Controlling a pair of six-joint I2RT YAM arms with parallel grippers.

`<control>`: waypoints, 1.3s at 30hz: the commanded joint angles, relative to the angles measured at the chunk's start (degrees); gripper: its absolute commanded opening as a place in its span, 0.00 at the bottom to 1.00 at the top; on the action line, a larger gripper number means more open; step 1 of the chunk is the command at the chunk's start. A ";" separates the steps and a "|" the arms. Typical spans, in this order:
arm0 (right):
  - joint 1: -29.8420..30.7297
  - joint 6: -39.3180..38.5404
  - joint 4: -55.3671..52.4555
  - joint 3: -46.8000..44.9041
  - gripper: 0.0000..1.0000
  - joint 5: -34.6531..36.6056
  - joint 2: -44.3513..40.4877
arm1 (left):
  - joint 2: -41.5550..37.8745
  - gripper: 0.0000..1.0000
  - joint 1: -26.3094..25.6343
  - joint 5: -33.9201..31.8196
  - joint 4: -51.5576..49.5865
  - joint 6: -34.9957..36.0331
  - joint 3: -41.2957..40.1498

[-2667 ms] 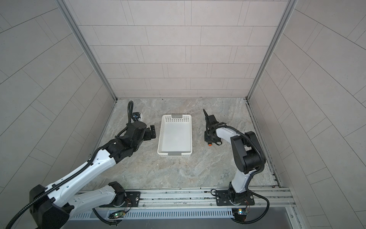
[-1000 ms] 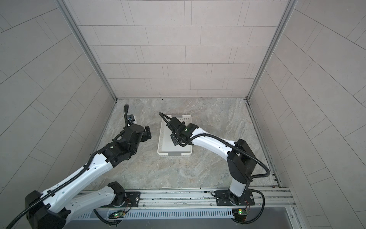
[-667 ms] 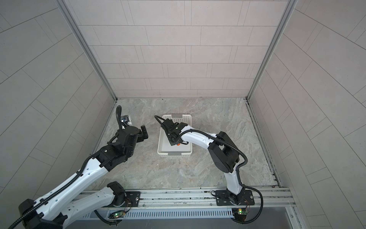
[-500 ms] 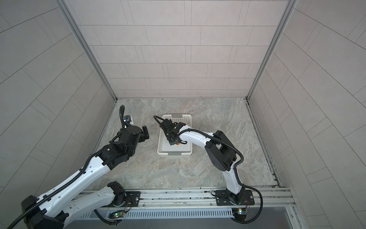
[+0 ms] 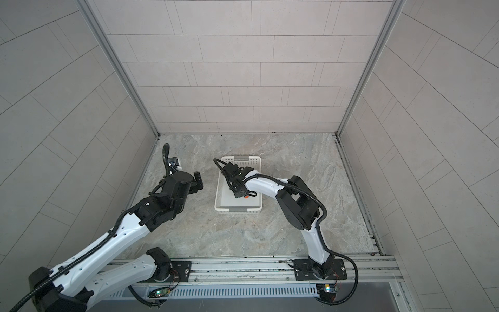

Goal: Put the screwdriver in the bin
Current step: Place the screwdriver into the bin.

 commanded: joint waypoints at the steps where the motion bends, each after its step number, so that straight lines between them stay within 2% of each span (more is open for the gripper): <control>1: -0.25 1.20 0.85 -0.51 0.30 0.36 0.61 | -0.30 1.00 0.17 -1.56 -0.64 -1.09 0.68; 5: -0.43 1.16 0.90 -0.60 0.36 0.26 0.59 | -0.21 1.00 0.18 -1.61 -0.55 -1.03 0.69; 12: -0.52 1.00 0.80 -0.95 0.40 0.16 -0.74 | -0.30 1.00 0.17 -1.64 -0.64 -1.04 0.73; 18: -0.52 0.34 0.25 -1.43 0.43 -0.10 -5.94 | -0.12 1.00 0.17 -2.62 -0.55 -0.47 0.65; 23: -0.52 -1.06 -0.14 -2.17 0.48 0.14 -12.58 | 1.16 1.00 0.17 -6.65 -0.37 1.33 0.82; 27: -1.16 -2.71 -0.08 -3.18 0.53 0.53 -19.37 | 2.33 1.00 0.17 -14.13 1.20 4.71 -0.20; 28: -1.54 -3.00 -0.18 -3.32 0.58 0.79 -21.18 | 2.41 1.00 0.17 -15.06 2.75 6.23 -1.13; 29: -2.00 -3.18 -0.50 -3.38 0.67 1.12 -22.70 | 2.30 0.98 0.32 -14.80 4.81 7.91 -2.14; 31: -3.38 -3.44 -1.07 -3.58 0.95 1.44 -26.01 | 1.60 0.94 0.68 -12.15 9.99 11.75 -4.89; 32: -4.01 -3.55 -1.15 -3.86 0.99 1.75 -27.41 | 1.27 0.94 0.76 -11.91 11.67 12.76 -5.85; 35: -6.26 -3.75 -1.29 -5.65 1.00 4.43 -31.92 | -0.12 0.96 2.11 -11.39 15.33 14.28 -8.15; 36: -7.16 -3.96 -1.14 -6.60 1.00 5.51 -33.40 | -0.74 1.00 2.99 -10.03 17.09 14.77 -9.29; 39: -9.30 -5.55 2.02 -11.27 1.00 8.87 -37.92 | -2.33 1.00 6.13 -7.16 21.21 14.60 -12.21</control>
